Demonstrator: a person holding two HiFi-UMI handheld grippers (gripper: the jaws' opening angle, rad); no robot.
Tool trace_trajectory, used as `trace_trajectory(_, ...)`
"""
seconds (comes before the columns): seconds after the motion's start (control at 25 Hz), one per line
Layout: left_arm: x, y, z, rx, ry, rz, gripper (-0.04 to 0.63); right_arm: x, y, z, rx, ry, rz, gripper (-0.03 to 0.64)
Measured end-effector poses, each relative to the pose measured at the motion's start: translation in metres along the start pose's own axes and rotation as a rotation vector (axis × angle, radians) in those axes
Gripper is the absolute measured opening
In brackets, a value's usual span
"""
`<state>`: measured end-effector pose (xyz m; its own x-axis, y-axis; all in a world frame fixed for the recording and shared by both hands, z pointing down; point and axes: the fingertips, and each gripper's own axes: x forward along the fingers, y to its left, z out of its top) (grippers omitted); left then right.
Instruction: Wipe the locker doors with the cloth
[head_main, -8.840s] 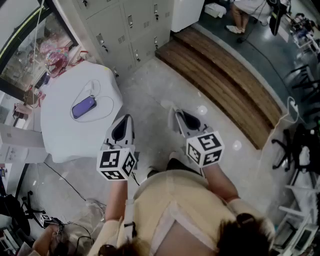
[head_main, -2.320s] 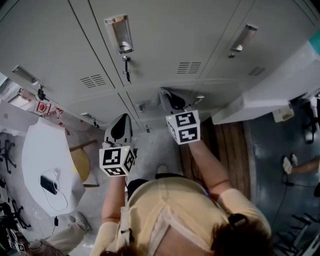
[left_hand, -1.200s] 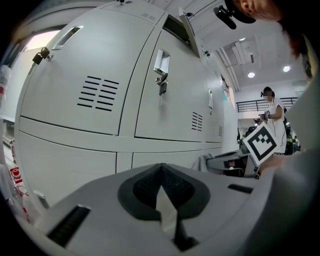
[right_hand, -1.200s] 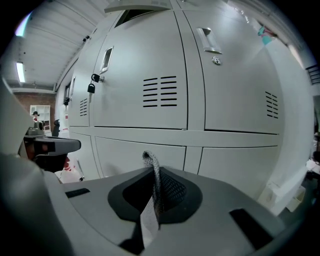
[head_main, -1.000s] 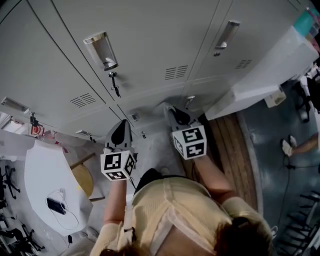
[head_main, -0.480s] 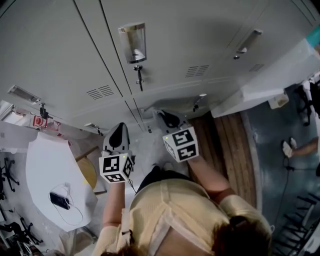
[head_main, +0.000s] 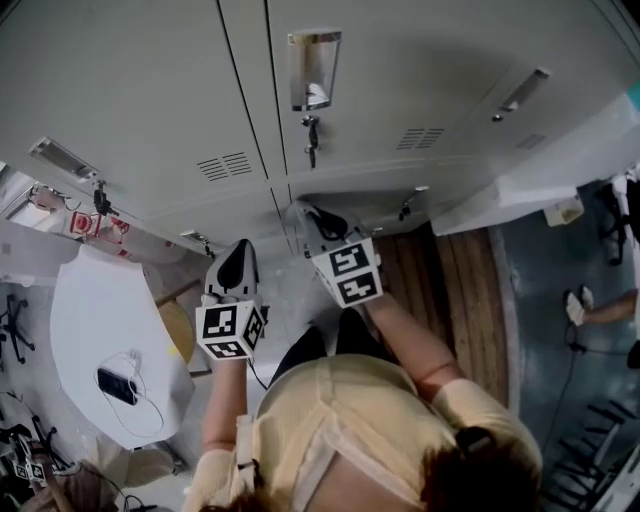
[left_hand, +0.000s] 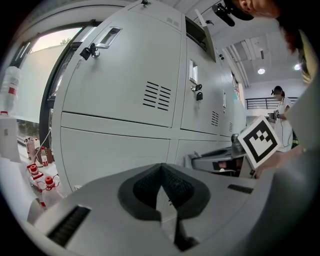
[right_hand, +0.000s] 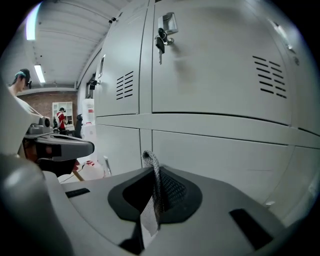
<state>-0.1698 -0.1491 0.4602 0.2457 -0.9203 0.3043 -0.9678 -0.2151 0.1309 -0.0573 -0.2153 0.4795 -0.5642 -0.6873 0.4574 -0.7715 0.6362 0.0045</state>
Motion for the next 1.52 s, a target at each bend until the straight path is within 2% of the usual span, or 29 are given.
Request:
trace_trajectory(0.36,0.014,-0.013,-0.007,-0.048,0.032,0.028,-0.008,0.009,-0.016,-0.006,-0.02,0.021,0.052,0.017)
trace_trajectory(0.64,0.033,-0.038,-0.003,-0.045,0.032,0.024,-0.008,0.002,-0.046,-0.009,-0.015,0.022,0.05,0.017)
trace_trajectory(1.52,0.084,-0.105,0.003,-0.018,0.036,-0.037,-0.008,-0.038,-0.148,-0.036,0.036,0.039,-0.077,0.017)
